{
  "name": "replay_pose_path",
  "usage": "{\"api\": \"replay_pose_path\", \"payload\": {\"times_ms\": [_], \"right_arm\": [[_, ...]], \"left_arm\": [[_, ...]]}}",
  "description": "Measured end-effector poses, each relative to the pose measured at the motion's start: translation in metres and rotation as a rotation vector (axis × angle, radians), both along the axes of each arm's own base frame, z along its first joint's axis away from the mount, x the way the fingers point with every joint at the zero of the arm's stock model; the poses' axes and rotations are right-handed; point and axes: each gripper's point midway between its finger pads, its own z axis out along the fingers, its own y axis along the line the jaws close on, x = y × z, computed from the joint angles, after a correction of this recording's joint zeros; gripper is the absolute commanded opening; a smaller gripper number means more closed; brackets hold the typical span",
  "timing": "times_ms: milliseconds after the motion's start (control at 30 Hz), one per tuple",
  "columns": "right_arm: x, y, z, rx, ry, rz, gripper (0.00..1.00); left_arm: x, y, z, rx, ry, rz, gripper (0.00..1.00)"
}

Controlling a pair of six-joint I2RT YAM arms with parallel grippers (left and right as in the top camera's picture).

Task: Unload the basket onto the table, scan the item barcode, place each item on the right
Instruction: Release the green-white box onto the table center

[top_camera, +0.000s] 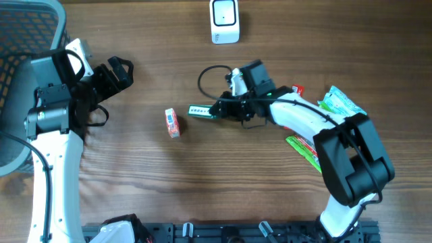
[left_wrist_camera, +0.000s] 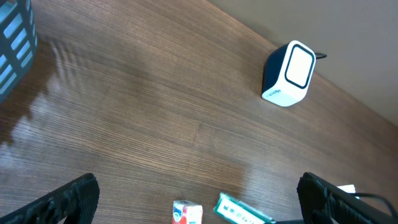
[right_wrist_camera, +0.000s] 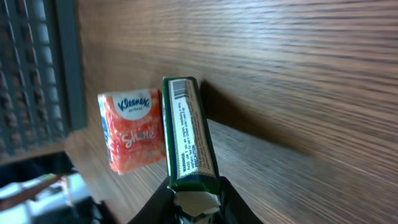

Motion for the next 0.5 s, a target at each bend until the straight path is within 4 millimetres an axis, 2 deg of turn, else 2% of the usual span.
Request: {"api": "replay_pose_path", "payload": {"times_ms": [67,167,367,467,500], "right_arm": [[0.009,-0.013,0.000,0.006,0.024,-0.049,0.66],[0.016,-0.028,-0.007,-0.042,0.007,-0.070,0.70],[0.011,-0.052,-0.025,-0.211,-0.101,0.051,0.69],[0.011,-0.065,-0.015,-0.293,-0.167,0.158,0.79],[0.012,-0.066,-0.010,-0.308,-0.193,0.179,0.79]], "left_arm": [[0.000,0.000,0.000,0.000,0.000,0.000,1.00],[0.000,0.000,0.000,0.000,0.000,0.000,1.00],[0.000,0.000,0.000,0.000,0.000,0.000,1.00],[0.000,0.000,0.000,0.000,0.000,0.000,1.00],[0.000,0.000,0.000,0.000,0.000,0.000,1.00]]}}
